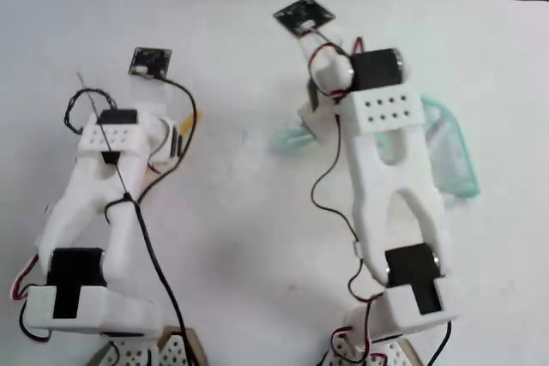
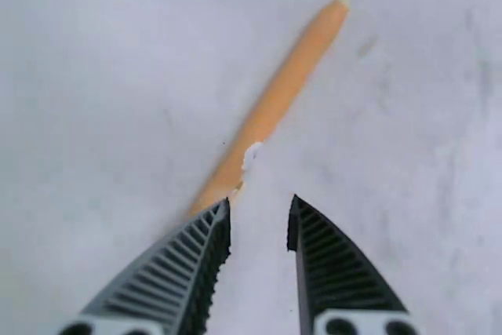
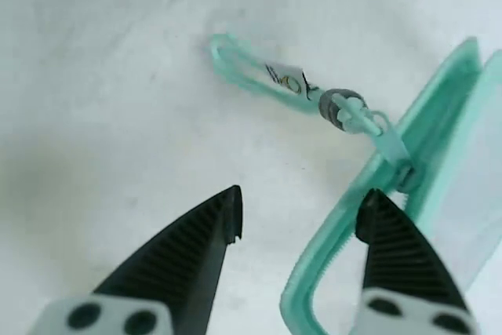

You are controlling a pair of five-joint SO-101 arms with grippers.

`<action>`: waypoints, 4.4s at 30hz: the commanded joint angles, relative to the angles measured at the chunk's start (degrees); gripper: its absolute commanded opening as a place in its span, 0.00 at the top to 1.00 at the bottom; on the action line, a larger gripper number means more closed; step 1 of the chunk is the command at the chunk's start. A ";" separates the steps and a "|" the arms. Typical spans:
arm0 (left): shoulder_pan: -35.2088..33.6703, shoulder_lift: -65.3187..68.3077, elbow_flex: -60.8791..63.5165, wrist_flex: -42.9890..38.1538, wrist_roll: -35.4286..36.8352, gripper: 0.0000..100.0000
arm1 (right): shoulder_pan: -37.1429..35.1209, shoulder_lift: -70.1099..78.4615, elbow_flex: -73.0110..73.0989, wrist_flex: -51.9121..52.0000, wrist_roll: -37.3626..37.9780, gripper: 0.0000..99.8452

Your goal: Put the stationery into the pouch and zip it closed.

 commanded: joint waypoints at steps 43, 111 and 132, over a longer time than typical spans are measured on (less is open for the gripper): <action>-1.71 -0.31 0.97 -3.78 0.62 0.86 | 20.79 -10.77 -12.22 0.04 10.81 0.98; -1.63 -0.22 1.05 -3.78 0.44 0.76 | -9.19 -20.26 13.45 -10.33 -9.49 0.97; -1.63 18.24 -19.16 2.11 -1.76 0.77 | -10.07 -33.54 14.68 -8.75 -9.14 0.82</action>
